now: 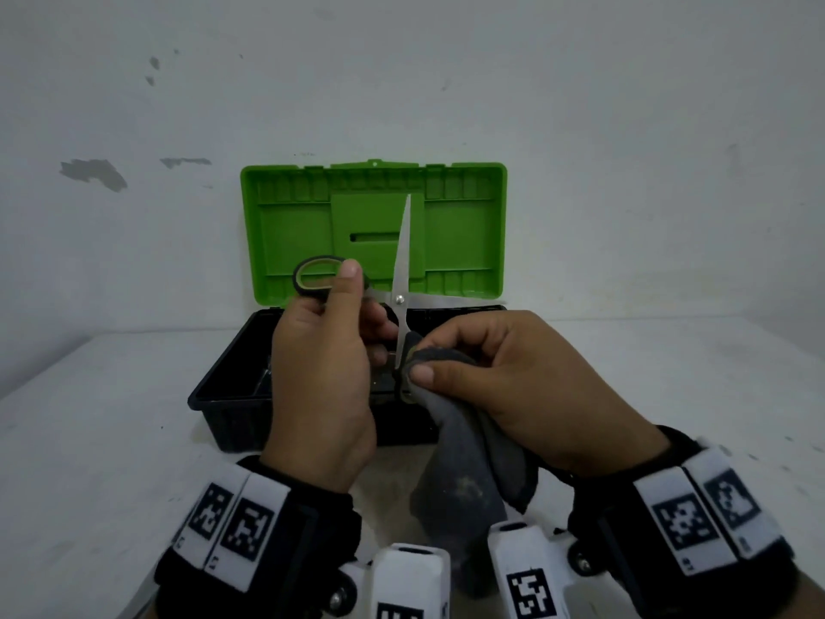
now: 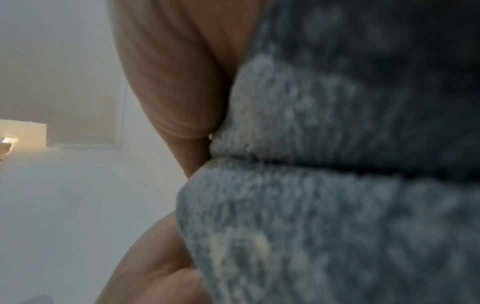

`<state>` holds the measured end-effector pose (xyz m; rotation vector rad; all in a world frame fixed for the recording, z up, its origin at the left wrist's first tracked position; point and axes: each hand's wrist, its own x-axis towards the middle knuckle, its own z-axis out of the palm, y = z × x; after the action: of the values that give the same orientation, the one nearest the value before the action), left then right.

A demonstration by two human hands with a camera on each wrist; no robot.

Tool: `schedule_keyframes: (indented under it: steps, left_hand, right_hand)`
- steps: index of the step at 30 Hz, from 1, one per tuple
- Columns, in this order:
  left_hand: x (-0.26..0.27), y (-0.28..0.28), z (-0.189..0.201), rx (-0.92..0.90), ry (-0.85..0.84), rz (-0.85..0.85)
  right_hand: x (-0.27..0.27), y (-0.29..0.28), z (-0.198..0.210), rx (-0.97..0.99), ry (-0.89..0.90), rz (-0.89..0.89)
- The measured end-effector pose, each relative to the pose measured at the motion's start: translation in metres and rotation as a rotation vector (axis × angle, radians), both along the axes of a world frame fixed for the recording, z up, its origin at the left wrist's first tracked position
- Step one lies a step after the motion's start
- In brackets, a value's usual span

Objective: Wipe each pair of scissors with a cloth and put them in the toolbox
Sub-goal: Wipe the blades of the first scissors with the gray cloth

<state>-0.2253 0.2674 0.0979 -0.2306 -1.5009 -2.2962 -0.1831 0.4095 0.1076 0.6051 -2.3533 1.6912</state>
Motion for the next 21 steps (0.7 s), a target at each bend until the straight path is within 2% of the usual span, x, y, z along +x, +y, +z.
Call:
schedule_keyframes:
  steps: [10, 16, 18, 21]
  left_hand:
    - [0.007, 0.007, -0.001, 0.121, 0.02, 0.176]
    - [0.007, 0.007, -0.007, 0.097, 0.076, 0.342]
    - [0.007, 0.005, -0.006, 0.082, 0.106, 0.384]
    - [0.006, 0.003, -0.006, 0.051, 0.156, 0.454]
  right_hand:
    - [0.0, -0.006, -0.004, 0.14, 0.051, -0.014]
    - [0.003, -0.006, 0.0, 0.227, 0.023, 0.029]
    - [0.005, -0.001, 0.006, 0.285, 0.096, -0.051]
    - [0.007, 0.008, 0.015, 0.222, 0.225, -0.255]
